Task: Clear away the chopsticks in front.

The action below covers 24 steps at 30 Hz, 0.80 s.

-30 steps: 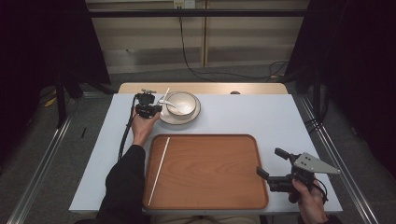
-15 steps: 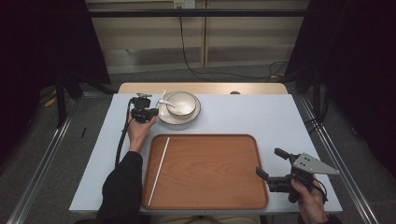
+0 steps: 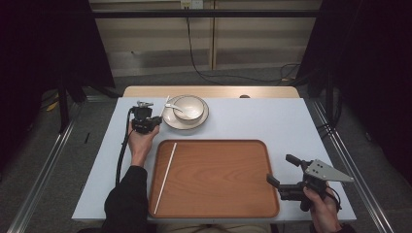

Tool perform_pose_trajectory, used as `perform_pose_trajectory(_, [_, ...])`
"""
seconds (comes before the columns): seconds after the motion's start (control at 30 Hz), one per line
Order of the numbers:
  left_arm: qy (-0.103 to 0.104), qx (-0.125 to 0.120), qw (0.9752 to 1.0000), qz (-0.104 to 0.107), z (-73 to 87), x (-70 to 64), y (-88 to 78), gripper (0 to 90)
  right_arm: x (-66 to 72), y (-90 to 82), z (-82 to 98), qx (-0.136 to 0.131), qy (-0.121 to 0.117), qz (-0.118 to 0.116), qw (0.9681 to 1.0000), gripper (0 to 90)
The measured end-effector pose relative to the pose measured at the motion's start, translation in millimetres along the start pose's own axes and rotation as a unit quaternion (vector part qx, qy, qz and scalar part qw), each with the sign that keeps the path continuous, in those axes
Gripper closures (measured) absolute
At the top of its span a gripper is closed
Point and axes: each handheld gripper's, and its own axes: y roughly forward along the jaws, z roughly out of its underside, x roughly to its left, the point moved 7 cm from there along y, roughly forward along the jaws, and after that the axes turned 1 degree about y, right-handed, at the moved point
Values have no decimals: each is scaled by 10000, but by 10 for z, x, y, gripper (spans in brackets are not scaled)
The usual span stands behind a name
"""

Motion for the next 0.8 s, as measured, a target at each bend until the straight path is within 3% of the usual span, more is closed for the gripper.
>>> perform_pose_trajectory(0.17, [-118, -79, 9999, 65, 102, -52, -64, 855, 1, 1, 1, 3, 9, -1, 10000, 18])
perform_pose_trajectory(0.2, [-69, -57, 10000, 35, 120, -53, -76, 855, 1, 6, 1, 0, 16, -1, 10000, 18])
perform_pose_trajectory(0.47, [-248, -149, 9996, -2, 211, -79, -243, 855, 4, 1, 1, 5, -5, -17, 10000, 18])
perform_pose_trajectory(0.53, [-182, -56, 9998, -6, 261, -96, -248, 855, 8, 0, -2, -3, 3, -25, 10000, 18])
perform_pose_trajectory(0.57, [-208, -52, 9998, -58, 287, -96, -246, 855, 8, 2, 0, 3, -9, -27, 10000, 18])
perform_pose_trajectory(0.63, [-332, -115, 9994, 36, 333, -122, -273, 855, 8, 2, -2, -2, -17, -25, 10000, 18])
perform_pose_trajectory(0.8, [-105, 38, 9999, -2, 413, -210, -317, 855, 11, 2, 0, 6, -15, -33, 10000, 18])
